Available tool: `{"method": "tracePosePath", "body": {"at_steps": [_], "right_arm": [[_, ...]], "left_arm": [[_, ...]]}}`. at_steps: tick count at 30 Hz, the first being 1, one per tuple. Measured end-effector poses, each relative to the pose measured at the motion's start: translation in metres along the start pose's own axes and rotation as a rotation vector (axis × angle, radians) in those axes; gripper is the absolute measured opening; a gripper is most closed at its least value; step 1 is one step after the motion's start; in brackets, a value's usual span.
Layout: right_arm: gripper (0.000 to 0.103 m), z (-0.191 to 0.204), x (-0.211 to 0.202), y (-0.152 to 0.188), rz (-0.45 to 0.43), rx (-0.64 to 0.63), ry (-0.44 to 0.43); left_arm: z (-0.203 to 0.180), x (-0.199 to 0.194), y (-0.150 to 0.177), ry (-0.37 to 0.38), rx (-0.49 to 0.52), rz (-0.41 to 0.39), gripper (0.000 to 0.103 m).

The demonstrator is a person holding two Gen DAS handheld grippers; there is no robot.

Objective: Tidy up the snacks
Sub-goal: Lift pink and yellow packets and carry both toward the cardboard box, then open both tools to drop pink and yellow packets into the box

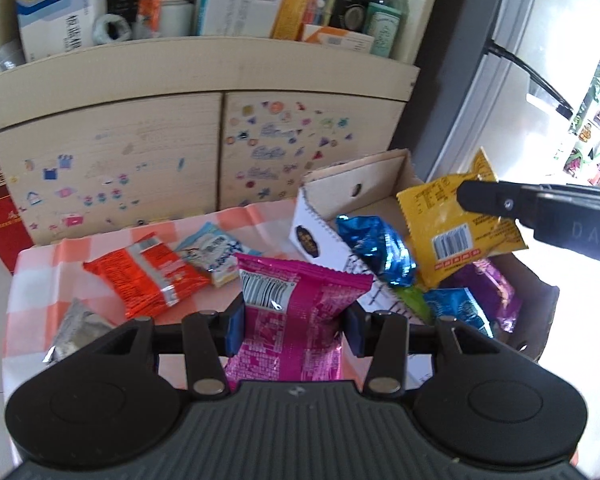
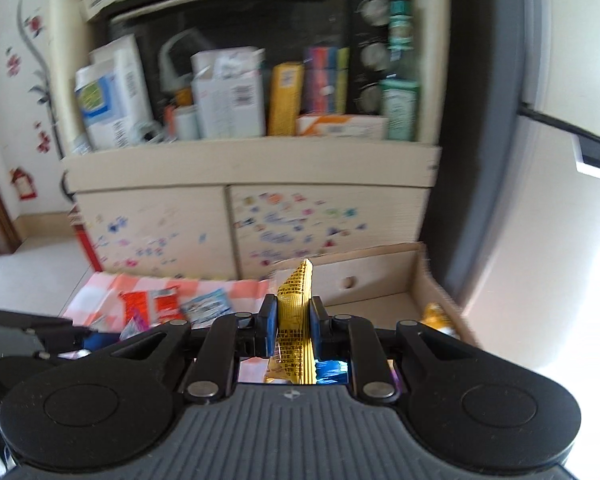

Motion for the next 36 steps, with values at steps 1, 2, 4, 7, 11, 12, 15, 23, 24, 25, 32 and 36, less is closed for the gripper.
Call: {"method": "tracePosePath", "body": {"at_steps": [1, 2, 4, 7, 11, 12, 15, 23, 24, 25, 32, 36], "right_arm": [[0.021, -0.006, -0.004, -0.002, -0.009, 0.011, 0.01], [0.021, -0.01, -0.006, -0.003, -0.015, 0.02, 0.018], [0.021, -0.021, -0.012, -0.004, -0.026, 0.034, 0.038], [0.021, -0.035, -0.016, -0.003, -0.03, 0.052, 0.068], [0.021, -0.052, -0.017, -0.001, -0.028, 0.087, 0.101], [0.021, -0.055, -0.017, -0.001, -0.029, 0.096, 0.109], [0.021, -0.066, -0.019, 0.0, -0.029, 0.127, 0.131], [0.022, -0.091, -0.013, 0.009, -0.002, 0.218, 0.184], [0.024, -0.094, -0.013, 0.011, 0.002, 0.236, 0.189], [0.027, -0.096, -0.012, 0.012, 0.004, 0.252, 0.193], [0.049, -0.096, -0.015, 0.009, -0.02, 0.283, 0.189], [0.054, -0.092, -0.012, 0.009, -0.016, 0.279, 0.18]], "left_arm": [[-0.005, 0.0, -0.002, 0.012, -0.001, -0.003, 0.047], [-0.01, 0.001, -0.004, 0.028, -0.003, -0.007, 0.047], [-0.02, 0.002, -0.009, 0.058, -0.005, -0.01, 0.047], [-0.035, 0.005, -0.014, 0.089, 0.012, -0.016, 0.047], [-0.054, 0.012, -0.015, 0.135, 0.034, -0.006, 0.047], [-0.059, 0.013, -0.015, 0.147, 0.039, -0.002, 0.047], [-0.073, 0.017, -0.016, 0.177, 0.053, 0.001, 0.047], [-0.113, 0.038, -0.026, 0.255, 0.02, 0.002, 0.047], [-0.117, 0.043, -0.028, 0.253, 0.004, 0.013, 0.048], [-0.119, 0.047, -0.028, 0.249, -0.008, 0.02, 0.05], [-0.121, 0.034, -0.034, 0.215, 0.024, -0.021, 0.09], [-0.114, 0.025, -0.034, 0.188, 0.05, -0.017, 0.09]]}}
Point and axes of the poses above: each gripper's, at about its wrist camera, not at the fingertips, and x roughly the way its jaws point, z to its left, y to its underside, the point moved 9 cm from there along x, roughly the way its jaws point, and after that the axes turned 3 degrees about -y, right-handed, at the moved point
